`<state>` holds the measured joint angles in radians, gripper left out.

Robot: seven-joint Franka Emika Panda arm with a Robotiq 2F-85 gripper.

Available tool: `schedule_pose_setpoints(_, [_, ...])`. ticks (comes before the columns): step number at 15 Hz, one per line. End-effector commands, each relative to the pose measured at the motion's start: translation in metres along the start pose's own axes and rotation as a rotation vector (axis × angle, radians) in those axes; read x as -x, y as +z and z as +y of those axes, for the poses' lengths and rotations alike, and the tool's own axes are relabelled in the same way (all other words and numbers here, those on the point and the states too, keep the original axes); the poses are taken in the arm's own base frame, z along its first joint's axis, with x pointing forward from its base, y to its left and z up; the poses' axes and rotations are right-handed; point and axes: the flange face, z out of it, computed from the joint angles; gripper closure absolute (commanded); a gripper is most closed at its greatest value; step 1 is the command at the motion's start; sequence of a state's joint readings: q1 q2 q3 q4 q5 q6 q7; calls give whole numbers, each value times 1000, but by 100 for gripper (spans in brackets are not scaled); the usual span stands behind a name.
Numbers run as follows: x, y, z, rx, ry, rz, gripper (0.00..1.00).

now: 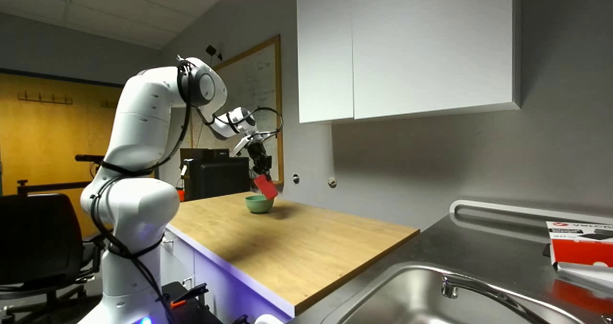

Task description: Pour the contents of the cup into the bowl

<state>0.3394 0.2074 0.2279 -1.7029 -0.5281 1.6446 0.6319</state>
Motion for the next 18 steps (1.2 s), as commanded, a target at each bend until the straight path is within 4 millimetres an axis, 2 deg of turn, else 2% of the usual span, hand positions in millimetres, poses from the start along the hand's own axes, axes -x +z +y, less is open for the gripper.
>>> schedule_pose_setpoints(1, [-8, -28, -37, 122, -28, 41, 98])
schedule_pose_setpoints(5, [0, -55, -90, 229, -106, 106, 98])
schedule_pose_setpoints(9, [21, -71, -158, 350, -191, 191, 98])
schedule_pose_setpoints(12, [37, -63, -203, 513, -261, 283, 98])
schedule_pose_setpoints(14, [42, -58, -224, 616, -288, 355, 98])
schedule_pose_setpoints(16, [45, -55, -240, 720, -310, 437, 98])
schedule_pose_setpoints(18, [40, -54, -247, 810, -315, 515, 98])
